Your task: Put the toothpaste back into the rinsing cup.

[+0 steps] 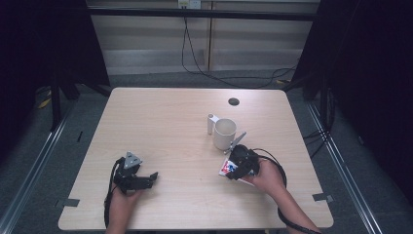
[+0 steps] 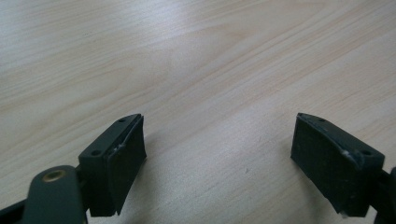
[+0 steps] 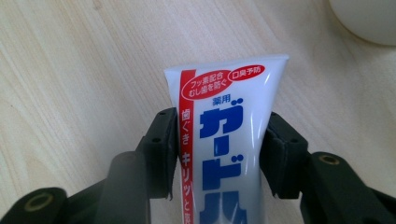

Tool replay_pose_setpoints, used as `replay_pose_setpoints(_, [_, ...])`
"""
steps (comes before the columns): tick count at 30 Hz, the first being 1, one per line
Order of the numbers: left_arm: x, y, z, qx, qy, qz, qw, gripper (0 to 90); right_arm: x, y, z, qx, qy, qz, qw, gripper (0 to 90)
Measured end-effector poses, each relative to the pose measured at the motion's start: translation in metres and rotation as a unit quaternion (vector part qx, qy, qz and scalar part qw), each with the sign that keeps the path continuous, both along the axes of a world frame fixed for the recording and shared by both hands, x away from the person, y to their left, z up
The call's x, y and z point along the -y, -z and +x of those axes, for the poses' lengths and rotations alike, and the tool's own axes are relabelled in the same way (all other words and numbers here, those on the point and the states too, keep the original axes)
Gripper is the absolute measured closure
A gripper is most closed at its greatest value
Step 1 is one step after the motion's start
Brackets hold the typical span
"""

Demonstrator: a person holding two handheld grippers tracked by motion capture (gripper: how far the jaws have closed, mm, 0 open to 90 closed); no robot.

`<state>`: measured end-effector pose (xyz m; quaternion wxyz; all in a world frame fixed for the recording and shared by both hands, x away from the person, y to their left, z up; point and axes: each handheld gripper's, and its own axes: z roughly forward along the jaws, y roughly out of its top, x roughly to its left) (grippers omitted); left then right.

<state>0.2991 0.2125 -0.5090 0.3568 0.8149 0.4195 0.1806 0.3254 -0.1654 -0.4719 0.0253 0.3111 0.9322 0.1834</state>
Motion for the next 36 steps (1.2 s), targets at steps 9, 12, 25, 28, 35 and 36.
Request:
replay_pose_setpoints(9, [0.0,0.0,0.0,0.001,-0.001,0.0,1.0,17.5,0.006,-0.009,-0.005,0.014,0.007,0.011,0.9998,65.7])
replay_pose_setpoints(12, [0.0,0.0,0.0,0.001,-0.001,0.001,1.0,17.5,0.012,-0.012,-0.007,0.019,0.01,0.022,0.9995,66.0])
replay_pose_setpoints(25, [0.0,0.0,0.0,0.001,-0.001,0.001,1.0,17.6,0.047,-0.04,-0.013,0.063,0.049,0.12,0.9896,66.7])
replay_pose_setpoints(28, [0.0,0.0,0.0,0.005,-0.001,0.003,1.0,17.6,0.054,-0.046,-0.014,0.073,0.057,0.135,0.9864,66.7])
replay_pose_setpoints(35, [0.0,0.0,0.0,0.001,-0.001,0.001,1.0,17.6,0.066,-0.063,-0.016,0.103,0.075,0.168,0.9775,66.8])
replay_pose_setpoints(36, [0.0,0.0,0.0,0.001,-0.001,0.001,1.0,17.6,0.066,-0.063,-0.016,0.103,0.075,0.168,0.9775,66.8])
